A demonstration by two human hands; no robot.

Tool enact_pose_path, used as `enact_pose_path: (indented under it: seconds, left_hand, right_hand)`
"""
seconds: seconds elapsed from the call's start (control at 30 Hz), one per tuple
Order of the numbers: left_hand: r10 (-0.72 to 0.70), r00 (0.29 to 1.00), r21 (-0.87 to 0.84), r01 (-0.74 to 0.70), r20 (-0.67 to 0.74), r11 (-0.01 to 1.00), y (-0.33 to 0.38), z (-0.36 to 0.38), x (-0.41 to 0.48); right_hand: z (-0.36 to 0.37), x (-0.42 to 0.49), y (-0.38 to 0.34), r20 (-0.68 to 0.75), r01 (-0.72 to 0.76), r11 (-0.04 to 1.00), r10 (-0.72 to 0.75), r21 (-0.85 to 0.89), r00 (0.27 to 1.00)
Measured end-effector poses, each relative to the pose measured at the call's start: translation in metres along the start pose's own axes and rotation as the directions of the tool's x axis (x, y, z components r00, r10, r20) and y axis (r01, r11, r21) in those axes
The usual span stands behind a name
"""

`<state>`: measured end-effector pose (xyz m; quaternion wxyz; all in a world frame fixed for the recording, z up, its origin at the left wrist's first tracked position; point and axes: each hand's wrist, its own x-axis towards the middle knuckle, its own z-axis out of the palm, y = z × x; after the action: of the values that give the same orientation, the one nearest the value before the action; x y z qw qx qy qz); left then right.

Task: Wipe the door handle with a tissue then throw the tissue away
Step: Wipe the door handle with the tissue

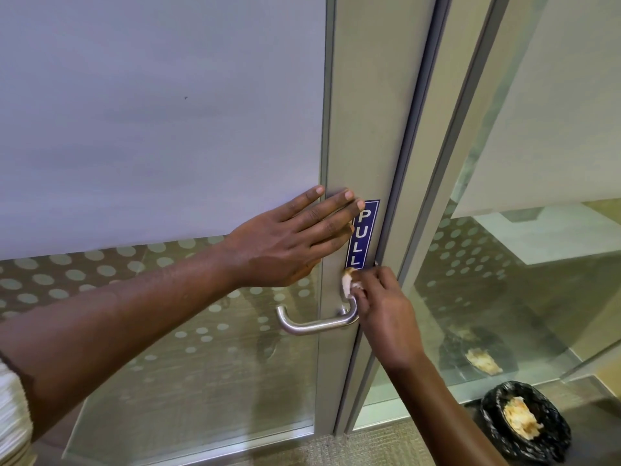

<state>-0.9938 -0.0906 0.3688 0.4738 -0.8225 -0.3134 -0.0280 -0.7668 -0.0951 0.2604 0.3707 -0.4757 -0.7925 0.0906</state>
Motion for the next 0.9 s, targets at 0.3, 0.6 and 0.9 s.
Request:
enact_pose_path:
  seconds: [0.3,0.6,0.9]
  left_hand:
    - [-0.019,1.000,0.000,0.019,-0.012,1.000,0.000,-0.002,0.001]
    - [-0.021,1.000,0.000,0.021,-0.003,1.000,0.000,-0.002,0.001]
    - [-0.008,1.000,0.010,0.008,0.006,1.000,0.000,0.000,0.000]
  right_hand:
    - [0.026,-0.007,0.000,-0.120,-0.438,0.784,0.535,0.440,0.837]
    - [0.040,-0.011,-0.005,0.608,-0.396,-0.463,0.563,0.793,0.560]
    - [0.052,-0.016,-0.031,0.756,-0.051,-0.878,0.379,0.476,0.534]
